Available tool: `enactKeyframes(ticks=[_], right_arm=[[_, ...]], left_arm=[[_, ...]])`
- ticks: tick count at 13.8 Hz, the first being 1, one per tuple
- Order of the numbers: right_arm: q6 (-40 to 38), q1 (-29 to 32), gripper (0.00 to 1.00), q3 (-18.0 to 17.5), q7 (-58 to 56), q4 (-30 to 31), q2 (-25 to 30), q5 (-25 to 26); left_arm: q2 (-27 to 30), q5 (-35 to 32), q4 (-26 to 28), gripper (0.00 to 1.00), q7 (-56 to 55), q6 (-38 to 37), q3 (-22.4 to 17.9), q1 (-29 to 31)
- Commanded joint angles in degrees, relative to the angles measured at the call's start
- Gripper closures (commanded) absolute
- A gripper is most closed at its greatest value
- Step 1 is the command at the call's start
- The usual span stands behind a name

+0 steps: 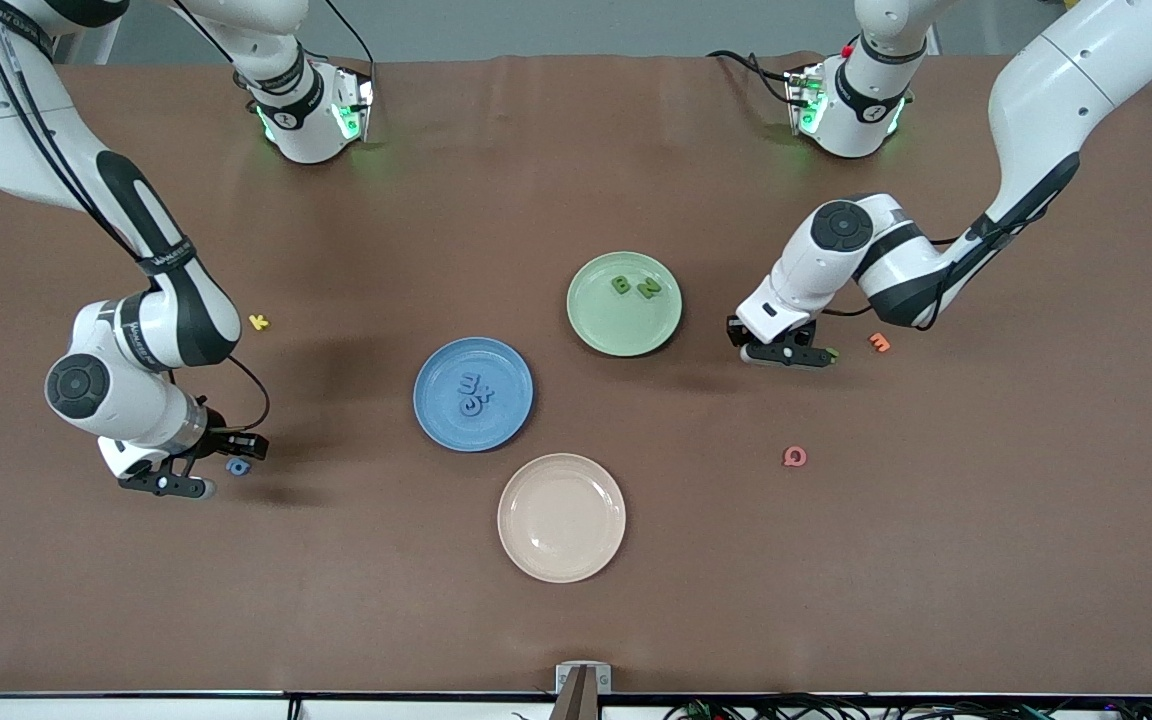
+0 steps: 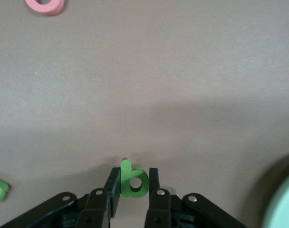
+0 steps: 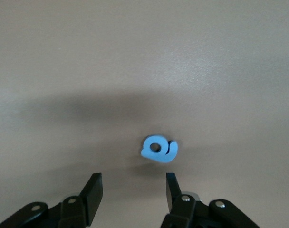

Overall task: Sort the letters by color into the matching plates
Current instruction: 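Carry the b to the green plate while the right gripper grasps blue a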

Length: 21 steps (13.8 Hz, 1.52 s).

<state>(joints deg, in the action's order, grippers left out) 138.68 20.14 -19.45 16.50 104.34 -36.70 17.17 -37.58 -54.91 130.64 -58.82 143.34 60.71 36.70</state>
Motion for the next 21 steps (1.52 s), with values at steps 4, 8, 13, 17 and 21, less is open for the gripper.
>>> enactKeyframes(ticks=[4,8,13,17,21], right_arm=[[0.37,1.13,0.38,-0.24,-1.82,-3.35,-3.2,1.64],[0.45,1.13,0.38,0.38,-3.05,-4.23,-4.08,1.73],[2.3,1.13,0.38,0.47,-3.14,-4.85,-5.92,1.81],[2.21,1.22,0.5,0.47,-3.23,-4.85,-6.01,1.81],[2.21,1.13,0.98,0.73,-2.53,-4.85,-5.92,3.48]], left_arm=[[1.1,6.13,-4.77,0.83,-13.39,-5.61,1.43,-10.67],[0.31,9.29,-9.69,0.83,-19.74,-8.85,0.73,-18.67],[-0.91,10.7,-16.19,0.83,-25.63,-9.13,-9.62,-34.04],[-1.18,12.9,-17.43,0.79,-26.08,-9.13,-11.84,-37.58],[-1.97,12.9,-17.52,0.32,-25.99,-9.13,-11.84,-37.93]])
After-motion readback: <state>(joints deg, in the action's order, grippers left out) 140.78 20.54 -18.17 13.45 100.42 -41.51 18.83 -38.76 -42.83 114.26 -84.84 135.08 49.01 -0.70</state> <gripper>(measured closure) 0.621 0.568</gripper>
